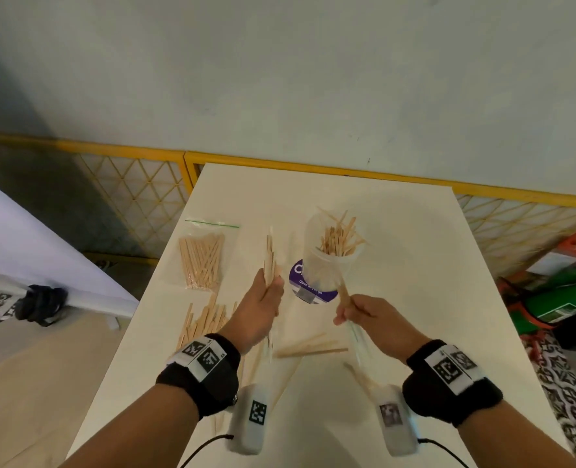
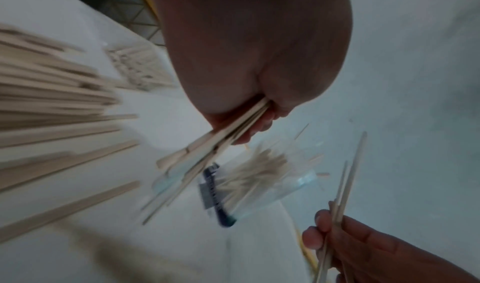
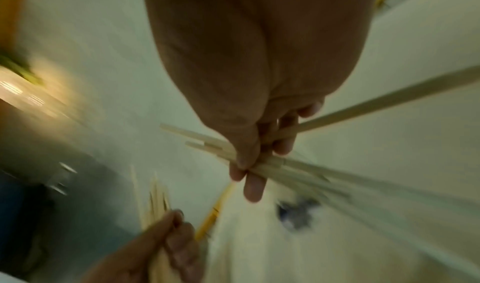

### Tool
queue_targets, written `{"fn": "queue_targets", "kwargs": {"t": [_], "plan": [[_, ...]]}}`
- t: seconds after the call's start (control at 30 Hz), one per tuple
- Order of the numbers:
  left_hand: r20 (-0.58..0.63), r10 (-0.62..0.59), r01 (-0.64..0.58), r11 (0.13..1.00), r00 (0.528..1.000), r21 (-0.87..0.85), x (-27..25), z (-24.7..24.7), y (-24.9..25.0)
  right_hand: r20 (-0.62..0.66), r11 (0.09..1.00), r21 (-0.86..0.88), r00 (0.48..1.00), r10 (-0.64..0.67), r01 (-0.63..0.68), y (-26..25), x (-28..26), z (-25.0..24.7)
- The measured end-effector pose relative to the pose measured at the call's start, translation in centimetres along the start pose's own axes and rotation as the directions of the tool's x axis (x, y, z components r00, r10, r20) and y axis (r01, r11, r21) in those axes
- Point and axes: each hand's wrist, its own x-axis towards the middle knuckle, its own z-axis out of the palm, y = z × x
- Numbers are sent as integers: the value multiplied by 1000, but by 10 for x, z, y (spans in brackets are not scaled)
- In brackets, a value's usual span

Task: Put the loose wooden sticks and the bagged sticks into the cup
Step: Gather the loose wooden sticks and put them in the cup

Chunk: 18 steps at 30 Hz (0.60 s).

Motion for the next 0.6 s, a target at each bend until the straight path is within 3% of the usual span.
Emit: {"fn": "queue_targets", "kwargs": {"t": [0.1, 0.2, 0.3, 0.37, 0.6], "plan": [[-63, 192, -194, 981, 979, -26, 13, -5, 43, -69, 981, 111, 986, -152, 159, -47, -10, -41], [-130, 329, -341, 937, 935, -79, 34, -7, 96, -305, 931, 161, 913, -269, 328, -97, -8, -90], [-156, 369, -392, 907, 916, -155, 64, -2, 136, -495, 845, 250, 812, -309, 474, -132, 16, -128], [-145, 371, -394, 898, 917, -194, 83, 6, 149, -548, 831, 252, 781, -301, 497, -142, 40, -136], [-104, 347, -358, 927, 932, -116, 120, 35, 120, -430, 942, 131, 874, -226, 308, -90, 101, -92]]}}
